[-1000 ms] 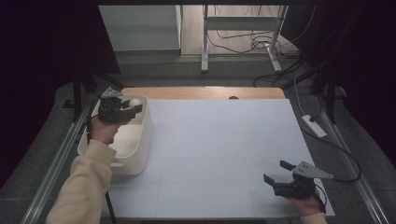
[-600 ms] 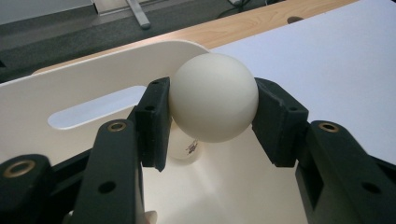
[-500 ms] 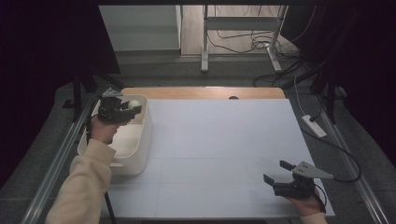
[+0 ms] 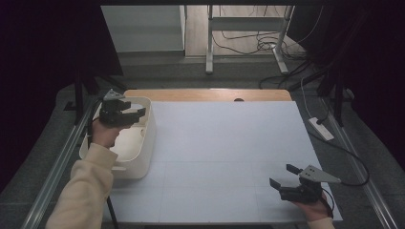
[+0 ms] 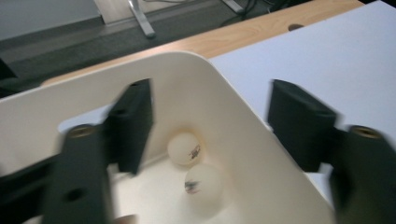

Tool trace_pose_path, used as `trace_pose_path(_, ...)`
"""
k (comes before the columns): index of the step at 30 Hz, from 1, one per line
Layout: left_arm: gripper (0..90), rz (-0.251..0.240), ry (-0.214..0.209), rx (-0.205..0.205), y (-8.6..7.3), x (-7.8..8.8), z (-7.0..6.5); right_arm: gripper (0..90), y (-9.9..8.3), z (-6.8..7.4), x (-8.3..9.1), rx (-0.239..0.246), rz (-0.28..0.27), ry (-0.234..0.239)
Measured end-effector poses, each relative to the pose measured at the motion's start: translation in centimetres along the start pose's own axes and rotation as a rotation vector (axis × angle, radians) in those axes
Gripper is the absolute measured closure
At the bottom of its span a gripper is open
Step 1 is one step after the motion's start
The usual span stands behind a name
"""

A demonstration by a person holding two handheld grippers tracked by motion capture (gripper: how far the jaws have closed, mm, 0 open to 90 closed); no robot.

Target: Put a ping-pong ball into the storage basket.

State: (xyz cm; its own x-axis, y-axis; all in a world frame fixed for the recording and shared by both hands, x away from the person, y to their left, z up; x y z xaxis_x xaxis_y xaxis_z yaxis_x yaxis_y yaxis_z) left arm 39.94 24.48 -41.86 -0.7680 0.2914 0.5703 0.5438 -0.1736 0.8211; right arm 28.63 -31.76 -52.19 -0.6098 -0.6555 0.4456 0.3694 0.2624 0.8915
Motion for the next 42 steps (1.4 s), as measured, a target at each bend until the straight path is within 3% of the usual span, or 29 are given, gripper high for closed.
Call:
trace_pose_path(10,19.7,-0.076,-0.126,-0.010,0.1,2.0,-1.7,10.8,0.0,0.1,0.1,0.003,0.002,-0.004)
trace_pose_path(11,18.8,-0.088,-0.169,-0.007,0.0,2.4,-2.2,10.8,0.0,0.1,0.1,0.004,0.002,-0.005)
trace_pose_path(16,18.3,-0.108,-0.212,-0.026,-0.1,3.3,-3.3,10.8,0.0,0.1,0.2,0.006,0.001,-0.007)
trace_pose_path(24,18.0,-0.140,-0.298,-0.071,-0.7,4.3,-6.2,10.8,0.0,0.1,0.2,0.005,-0.001,-0.005)
trace_pose_path(42,17.8,-0.152,-0.384,-0.102,-2.2,4.4,-9.6,10.8,-0.1,0.2,0.3,0.004,-0.001,-0.005)
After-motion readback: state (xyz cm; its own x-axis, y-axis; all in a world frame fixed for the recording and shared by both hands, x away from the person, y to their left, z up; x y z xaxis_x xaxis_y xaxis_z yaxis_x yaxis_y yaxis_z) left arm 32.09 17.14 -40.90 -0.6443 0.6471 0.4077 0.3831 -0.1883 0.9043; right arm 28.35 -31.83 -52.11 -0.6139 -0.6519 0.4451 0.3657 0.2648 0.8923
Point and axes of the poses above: each handheld gripper's, and its own axes: x roughly backward along the jaws, y roughly out of its top, z roughly to its left, the point moved 3 cm from there along -x, roughly forward along the jaws, and after that the axes turned 5 degrees about y, right-handed, at the moved point
